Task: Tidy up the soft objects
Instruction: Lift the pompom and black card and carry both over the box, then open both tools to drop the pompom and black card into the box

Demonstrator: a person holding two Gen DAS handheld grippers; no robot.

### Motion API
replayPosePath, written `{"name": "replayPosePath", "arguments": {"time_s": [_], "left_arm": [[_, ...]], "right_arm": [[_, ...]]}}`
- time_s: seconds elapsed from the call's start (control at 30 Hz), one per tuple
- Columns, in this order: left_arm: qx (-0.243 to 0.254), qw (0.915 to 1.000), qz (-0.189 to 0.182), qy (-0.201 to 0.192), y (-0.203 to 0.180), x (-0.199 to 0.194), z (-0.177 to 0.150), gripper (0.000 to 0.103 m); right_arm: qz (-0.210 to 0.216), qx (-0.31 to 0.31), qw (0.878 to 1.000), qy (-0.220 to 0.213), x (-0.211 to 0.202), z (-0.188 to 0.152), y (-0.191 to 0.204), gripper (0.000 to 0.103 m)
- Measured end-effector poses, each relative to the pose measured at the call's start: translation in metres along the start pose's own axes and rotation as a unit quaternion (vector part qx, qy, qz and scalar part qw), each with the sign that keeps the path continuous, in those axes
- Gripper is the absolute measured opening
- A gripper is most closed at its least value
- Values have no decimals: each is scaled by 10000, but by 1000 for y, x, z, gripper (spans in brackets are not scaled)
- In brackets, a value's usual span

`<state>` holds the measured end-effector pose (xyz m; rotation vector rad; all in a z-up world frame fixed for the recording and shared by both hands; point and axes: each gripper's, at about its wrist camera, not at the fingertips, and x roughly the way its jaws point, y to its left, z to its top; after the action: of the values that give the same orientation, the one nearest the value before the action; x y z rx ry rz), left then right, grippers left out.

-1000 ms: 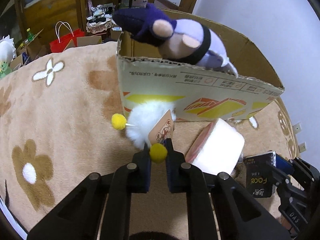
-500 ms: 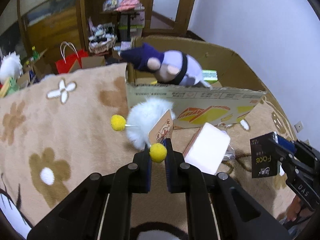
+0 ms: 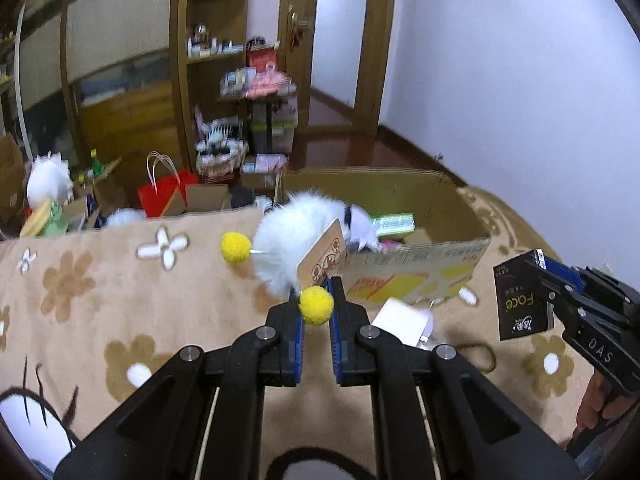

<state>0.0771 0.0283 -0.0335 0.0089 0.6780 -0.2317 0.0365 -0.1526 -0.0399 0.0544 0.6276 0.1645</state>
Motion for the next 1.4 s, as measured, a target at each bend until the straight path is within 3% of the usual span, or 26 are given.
{"name": "replayPosePath", "arguments": {"time_s": [0.33,0.57,0.8,1.4], "left_arm": [[397,9960,-167,-788,-20,-12,30,10],[656,9934,-235,-908,-34,2,55,10],[824,9927,-190,-866,-44,21,69,10],[800,9956,-235,-430,-41,77,77,11]], "right_arm": [[-8,32,9982,-594,-9,31,-13,25],[65,37,9966,-822,0,45,-21,25],[31,-132,9937,-1113,7,56,-19,25],[197,-173,9955,-910,50,61,-32,25]]}}
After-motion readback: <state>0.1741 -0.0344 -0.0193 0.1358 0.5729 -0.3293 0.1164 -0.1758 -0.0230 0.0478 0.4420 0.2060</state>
